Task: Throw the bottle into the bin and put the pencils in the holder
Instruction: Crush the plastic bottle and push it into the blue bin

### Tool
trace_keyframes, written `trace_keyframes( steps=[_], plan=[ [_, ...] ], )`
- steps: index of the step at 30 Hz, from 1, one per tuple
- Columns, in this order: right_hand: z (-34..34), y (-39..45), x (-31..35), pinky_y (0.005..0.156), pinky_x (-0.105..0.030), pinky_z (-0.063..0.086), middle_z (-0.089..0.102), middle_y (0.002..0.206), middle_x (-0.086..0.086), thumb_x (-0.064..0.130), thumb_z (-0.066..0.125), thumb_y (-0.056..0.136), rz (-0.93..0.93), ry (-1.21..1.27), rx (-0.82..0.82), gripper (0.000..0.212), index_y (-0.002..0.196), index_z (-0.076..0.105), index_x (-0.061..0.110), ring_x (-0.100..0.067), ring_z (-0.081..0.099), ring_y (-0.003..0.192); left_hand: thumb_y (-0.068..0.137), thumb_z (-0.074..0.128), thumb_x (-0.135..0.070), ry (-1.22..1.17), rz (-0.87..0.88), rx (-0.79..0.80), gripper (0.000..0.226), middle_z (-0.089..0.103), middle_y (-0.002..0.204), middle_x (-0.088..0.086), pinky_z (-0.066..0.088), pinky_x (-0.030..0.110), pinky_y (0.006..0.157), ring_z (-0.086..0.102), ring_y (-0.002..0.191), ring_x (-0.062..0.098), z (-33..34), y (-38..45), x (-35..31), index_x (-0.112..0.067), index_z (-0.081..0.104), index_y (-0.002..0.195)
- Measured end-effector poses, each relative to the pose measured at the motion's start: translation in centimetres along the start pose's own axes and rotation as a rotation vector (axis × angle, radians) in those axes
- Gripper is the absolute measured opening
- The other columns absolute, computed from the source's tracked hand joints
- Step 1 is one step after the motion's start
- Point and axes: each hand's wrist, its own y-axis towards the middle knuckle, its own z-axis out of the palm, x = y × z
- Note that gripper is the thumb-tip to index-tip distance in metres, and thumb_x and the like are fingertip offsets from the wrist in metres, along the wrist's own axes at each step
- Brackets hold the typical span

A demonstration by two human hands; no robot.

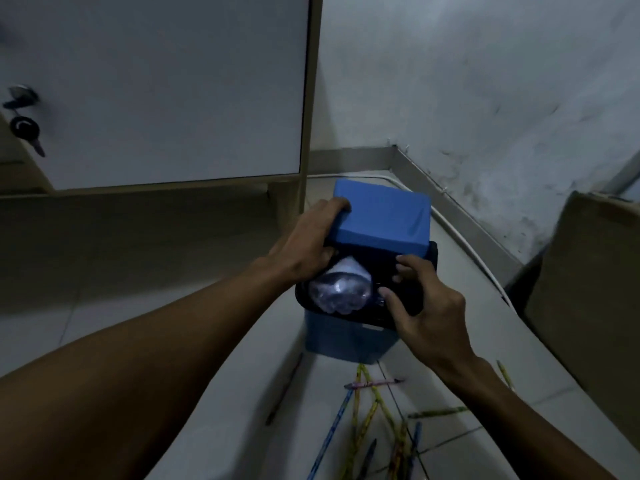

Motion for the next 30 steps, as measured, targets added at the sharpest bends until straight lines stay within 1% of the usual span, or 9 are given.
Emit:
trace_keyframes(
  steps=[5, 8, 10, 12, 16, 19, 25, 27, 30],
  plan=[
    [0.3, 0.2, 0.2, 0.093, -0.010, 0.042, 0.064, 0.118, -0.012, -0.010, 0.060, 0.071, 0.032, 0.017, 0.081, 0.056, 0.125, 0.057, 0.007, -0.022, 0.061, 0.104, 0.076, 0.067, -0.003, 0.010, -0.005, -0.011, 0.058, 0.049, 0.131, 0.009, 0.047, 0.029, 0.087, 0.050, 0.111, 0.021, 0.1, 0.0, -0.3, -0.018, 0.041, 0.125],
    [0.2, 0.4, 1.4, 0.079, -0.031, 0.053, 0.065, 0.107, -0.006, 0.007, 0.061, 0.078, 0.001, 0.076, 0.066, 0.033, 0.111, 0.064, 0.010, -0.020, 0.062, 0.096, 0.077, 0.066, -0.003, 0.018, -0.006, -0.012, 0.058, 0.049, 0.129, 0.009, 0.052, 0.036, 0.090, 0.052, 0.111, 0.023, 0.1, -0.1, -0.5, -0.018, 0.040, 0.126],
    [0.6, 0.6, 2.1, 0.074, -0.034, 0.053, 0.064, 0.105, 0.000, 0.025, 0.059, 0.086, -0.002, 0.039, 0.140, 0.024, 0.107, 0.065, 0.015, -0.016, 0.061, 0.095, 0.077, 0.066, -0.003, 0.015, -0.007, -0.010, 0.058, 0.048, 0.129, 0.010, 0.053, 0.039, 0.090, 0.052, 0.112, 0.025, 0.1, -0.1, -0.6, -0.018, 0.039, 0.126],
    [1.3, 1.0, 2.1, 0.073, -0.036, 0.052, 0.062, 0.105, 0.000, 0.040, 0.048, 0.092, 0.050, -0.096, 0.281, 0.030, 0.107, 0.063, 0.020, -0.017, 0.059, 0.096, 0.078, 0.065, -0.003, 0.007, -0.009, -0.007, 0.057, 0.048, 0.130, 0.011, 0.053, 0.039, 0.090, 0.052, 0.113, 0.026, 0.0, -0.2, -0.7, -0.017, 0.039, 0.127],
    [2.3, 2.8, 1.6, 0.081, -0.046, 0.052, 0.059, 0.107, -0.014, 0.057, 0.028, 0.094, 0.258, -0.371, 0.638, 0.053, 0.103, 0.061, 0.017, -0.037, 0.060, 0.097, 0.078, 0.064, -0.002, -0.003, -0.016, -0.015, 0.058, 0.047, 0.131, 0.011, 0.049, 0.033, 0.091, 0.051, 0.114, 0.024, 0.2, -0.2, -0.8, -0.017, 0.039, 0.129],
    [2.7, 4.2, 2.0, 0.086, -0.047, 0.050, 0.062, 0.112, -0.017, 0.064, 0.024, 0.092, 0.316, -0.397, 0.752, 0.062, 0.111, 0.060, 0.017, -0.038, 0.060, 0.102, 0.078, 0.064, -0.003, -0.003, -0.023, -0.004, 0.062, 0.043, 0.132, 0.010, 0.046, 0.027, 0.089, 0.044, 0.111, 0.016, 0.3, -0.3, -0.6, -0.018, 0.038, 0.132],
    [2.9, 4.6, 2.6, 0.084, -0.043, 0.046, 0.061, 0.120, -0.018, 0.058, 0.027, 0.095, 0.329, -0.476, 0.766, 0.063, 0.117, 0.059, 0.009, -0.038, 0.058, 0.108, 0.077, 0.068, -0.009, 0.020, 0.011, -0.015, 0.062, 0.018, 0.152, 0.009, 0.047, 0.025, 0.090, 0.037, 0.117, 0.017, 0.2, -0.1, -0.9, -0.018, 0.037, 0.130],
    [2.9, 4.3, 2.7, 0.083, -0.043, 0.047, 0.061, 0.118, -0.020, 0.059, 0.028, 0.095, 0.323, -0.483, 0.718, 0.064, 0.114, 0.062, 0.008, -0.038, 0.059, 0.106, 0.076, 0.071, -0.014, 0.017, -0.003, -0.027, 0.059, 0.025, 0.149, 0.009, 0.051, 0.029, 0.090, 0.041, 0.115, 0.017, 0.2, 0.0, -1.0, -0.017, 0.040, 0.126],
    [3.0, 4.0, 2.8, 0.084, -0.043, 0.047, 0.050, 0.123, -0.025, 0.059, 0.026, 0.096, 0.338, -0.487, 0.684, 0.068, 0.116, 0.061, 0.005, -0.041, 0.056, 0.105, 0.072, 0.074, -0.012, -0.045, -0.053, -0.078, 0.054, 0.048, 0.129, 0.010, 0.056, 0.041, 0.086, 0.053, 0.109, 0.025, 0.3, 0.1, -1.1, -0.014, 0.046, 0.118]
  ],
)
